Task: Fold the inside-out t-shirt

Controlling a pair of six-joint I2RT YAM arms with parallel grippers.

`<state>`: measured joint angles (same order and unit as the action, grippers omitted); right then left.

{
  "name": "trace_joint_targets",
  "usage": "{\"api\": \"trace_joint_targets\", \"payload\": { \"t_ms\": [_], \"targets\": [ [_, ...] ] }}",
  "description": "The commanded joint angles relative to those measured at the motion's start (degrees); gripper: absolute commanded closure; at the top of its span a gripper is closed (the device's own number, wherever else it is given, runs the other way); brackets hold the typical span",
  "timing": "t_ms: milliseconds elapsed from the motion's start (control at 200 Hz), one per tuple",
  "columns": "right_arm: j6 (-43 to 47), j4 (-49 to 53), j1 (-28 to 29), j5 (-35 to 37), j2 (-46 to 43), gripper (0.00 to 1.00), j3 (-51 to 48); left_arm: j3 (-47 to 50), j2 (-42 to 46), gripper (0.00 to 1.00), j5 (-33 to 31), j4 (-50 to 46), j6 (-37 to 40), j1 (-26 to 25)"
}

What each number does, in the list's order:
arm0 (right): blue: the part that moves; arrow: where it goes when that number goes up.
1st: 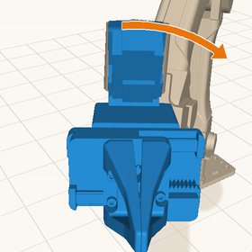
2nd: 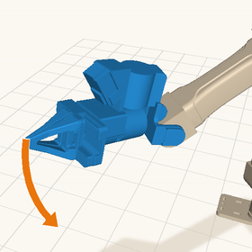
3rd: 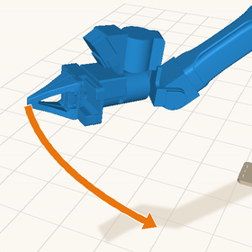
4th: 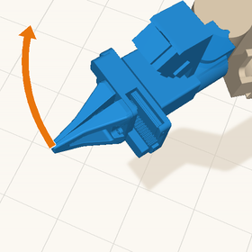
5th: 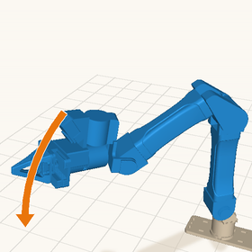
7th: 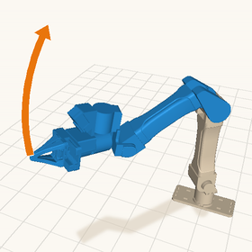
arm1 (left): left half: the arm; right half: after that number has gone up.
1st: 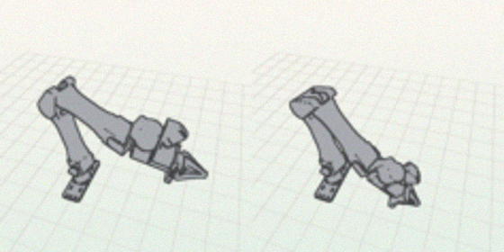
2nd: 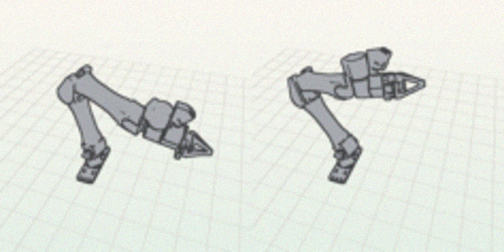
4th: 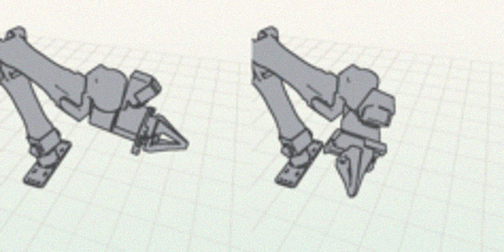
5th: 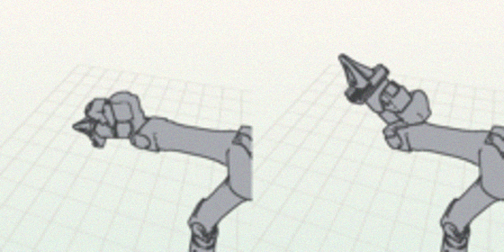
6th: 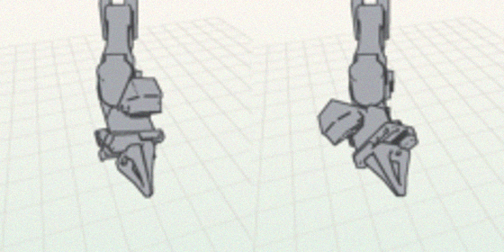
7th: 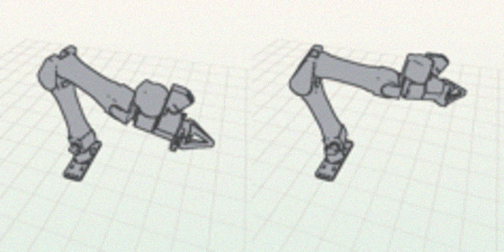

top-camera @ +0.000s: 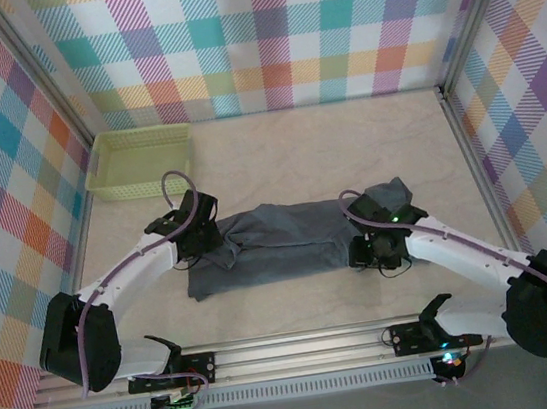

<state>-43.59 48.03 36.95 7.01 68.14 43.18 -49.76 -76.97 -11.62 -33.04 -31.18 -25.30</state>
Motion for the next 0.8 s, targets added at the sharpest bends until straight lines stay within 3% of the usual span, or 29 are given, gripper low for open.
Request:
{"api": "trace_joint_targets", "payload": {
  "t_ms": [0, 260, 695, 795],
  "targets": [
    [-3.16, -3.15, 1.3, -1.93, 1.87, 0.46, -0.96, 0.31, 0.46, 0.99, 0.45, -0.84, 0.86, 0.69],
    [-4.57, -7.36, 3.0, -3.25, 6.05, 0.48, -0.4, 1.16, -0.86, 0.95, 2.21, 0.82, 0.17, 0.69],
    [-7.12, -3.2, 5.66, 3.7, 8.11, 0.49, -0.13, 1.96, -0.77, 0.91, 2.67, 1.64, -0.19, 0.7],
    [-6.66, -3.78, 5.86, 4.6, 10.52, 0.58, 0.65, 2.06, -0.6, 0.89, 3.12, 1.74, -0.46, 0.73]
  ]
}}
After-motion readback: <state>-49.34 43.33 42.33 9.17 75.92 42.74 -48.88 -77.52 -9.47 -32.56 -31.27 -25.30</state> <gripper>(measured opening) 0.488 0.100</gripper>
